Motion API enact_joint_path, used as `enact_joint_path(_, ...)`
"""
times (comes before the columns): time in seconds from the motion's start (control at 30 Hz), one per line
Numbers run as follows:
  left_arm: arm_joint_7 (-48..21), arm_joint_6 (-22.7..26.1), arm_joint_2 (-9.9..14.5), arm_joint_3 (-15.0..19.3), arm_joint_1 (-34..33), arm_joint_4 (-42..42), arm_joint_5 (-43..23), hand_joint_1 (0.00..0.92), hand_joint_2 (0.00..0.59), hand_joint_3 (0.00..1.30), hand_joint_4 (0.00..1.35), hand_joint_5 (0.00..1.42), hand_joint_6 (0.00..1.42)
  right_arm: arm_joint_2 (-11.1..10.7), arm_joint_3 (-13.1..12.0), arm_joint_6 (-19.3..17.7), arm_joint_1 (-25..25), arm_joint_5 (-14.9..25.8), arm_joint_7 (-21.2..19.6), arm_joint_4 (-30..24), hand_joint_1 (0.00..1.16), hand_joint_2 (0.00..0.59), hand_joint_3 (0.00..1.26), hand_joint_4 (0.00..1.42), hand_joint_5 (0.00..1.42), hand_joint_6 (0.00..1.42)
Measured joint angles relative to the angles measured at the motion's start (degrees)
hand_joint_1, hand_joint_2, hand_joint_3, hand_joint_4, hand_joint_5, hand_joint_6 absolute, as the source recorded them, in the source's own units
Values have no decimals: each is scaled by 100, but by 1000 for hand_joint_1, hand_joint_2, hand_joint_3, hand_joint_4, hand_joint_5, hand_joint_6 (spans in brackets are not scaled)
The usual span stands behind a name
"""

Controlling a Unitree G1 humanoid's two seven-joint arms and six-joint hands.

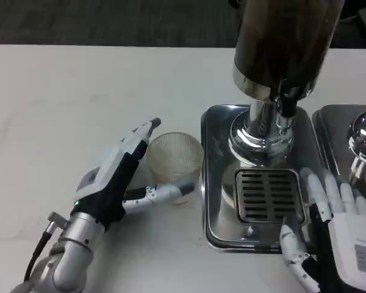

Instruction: Grasp the cup under the faucet to collect the drink, then remove the cup.

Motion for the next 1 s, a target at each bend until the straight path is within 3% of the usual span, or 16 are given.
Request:
enact_joint_path(0.23,-72,-6,-234,-48,-275,426,-126,358,25,0,0,1,9,64,37,67,75,-11,-2,-33,0,522,54,0,0,0)
enact_joint_path(0.4,-277,-13,-358,-55,-365,601,-246,362,26,0,0,64,95,109,48,116,113,-14,-3,-65,0,518,54,0,0,0)
enact_joint_path(0.77,-486,-85,-405,-61,-416,654,-396,388,38,0,7,227,293,156,65,132,213,-15,-4,-204,0,515,54,0,0,1)
enact_joint_path(1.0,-345,-109,-385,-207,-457,653,-331,436,53,171,228,383,464,158,90,131,207,-15,-4,-204,0,515,54,0,0,7)
